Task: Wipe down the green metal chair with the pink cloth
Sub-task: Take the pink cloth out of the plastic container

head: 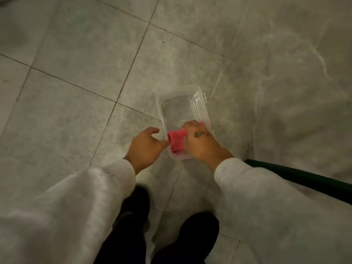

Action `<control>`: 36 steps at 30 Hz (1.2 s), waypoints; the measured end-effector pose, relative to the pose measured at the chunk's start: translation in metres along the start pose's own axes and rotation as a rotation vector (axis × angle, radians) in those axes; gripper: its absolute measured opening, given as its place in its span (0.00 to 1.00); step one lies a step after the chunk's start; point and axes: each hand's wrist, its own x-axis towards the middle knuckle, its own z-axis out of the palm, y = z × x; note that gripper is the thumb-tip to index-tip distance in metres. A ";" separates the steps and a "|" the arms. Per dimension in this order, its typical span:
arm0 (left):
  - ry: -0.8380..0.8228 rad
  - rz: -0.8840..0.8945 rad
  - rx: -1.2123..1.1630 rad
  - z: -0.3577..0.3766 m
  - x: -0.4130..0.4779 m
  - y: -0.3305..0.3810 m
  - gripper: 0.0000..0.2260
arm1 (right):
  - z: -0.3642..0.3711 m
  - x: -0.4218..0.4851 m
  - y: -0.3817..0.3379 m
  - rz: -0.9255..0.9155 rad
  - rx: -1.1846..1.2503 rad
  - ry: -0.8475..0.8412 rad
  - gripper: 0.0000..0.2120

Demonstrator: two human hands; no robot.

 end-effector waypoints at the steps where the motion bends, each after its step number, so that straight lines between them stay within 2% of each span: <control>1: -0.013 -0.006 -0.040 0.005 0.006 -0.002 0.27 | 0.004 0.009 0.002 -0.018 -0.061 -0.015 0.21; 5: -0.033 -0.024 -0.165 0.016 0.022 -0.007 0.24 | 0.019 0.032 0.008 -0.121 -0.310 -0.007 0.16; 9: -0.034 -0.004 -0.142 0.016 0.029 -0.011 0.19 | 0.026 0.034 0.006 -0.142 -0.527 0.006 0.19; 14: -0.047 0.013 -0.115 0.018 0.027 -0.007 0.15 | 0.029 0.025 0.007 -0.089 -0.578 -0.007 0.18; 21: 0.008 0.025 -0.043 0.010 0.017 0.019 0.15 | -0.013 -0.018 -0.004 -0.008 -0.208 0.137 0.12; 25: 0.099 0.265 0.156 0.001 -0.008 0.056 0.10 | -0.053 -0.057 -0.010 0.073 0.023 0.230 0.10; 29: 0.133 0.428 0.172 -0.006 -0.045 0.099 0.09 | -0.082 -0.100 -0.015 0.126 0.339 0.391 0.09; 32: 0.011 0.448 0.018 -0.009 -0.082 0.130 0.07 | -0.095 -0.137 -0.018 0.179 0.548 0.480 0.08; 36: -0.191 0.385 -0.128 -0.010 -0.141 0.174 0.09 | -0.123 -0.200 -0.032 0.195 0.763 0.614 0.09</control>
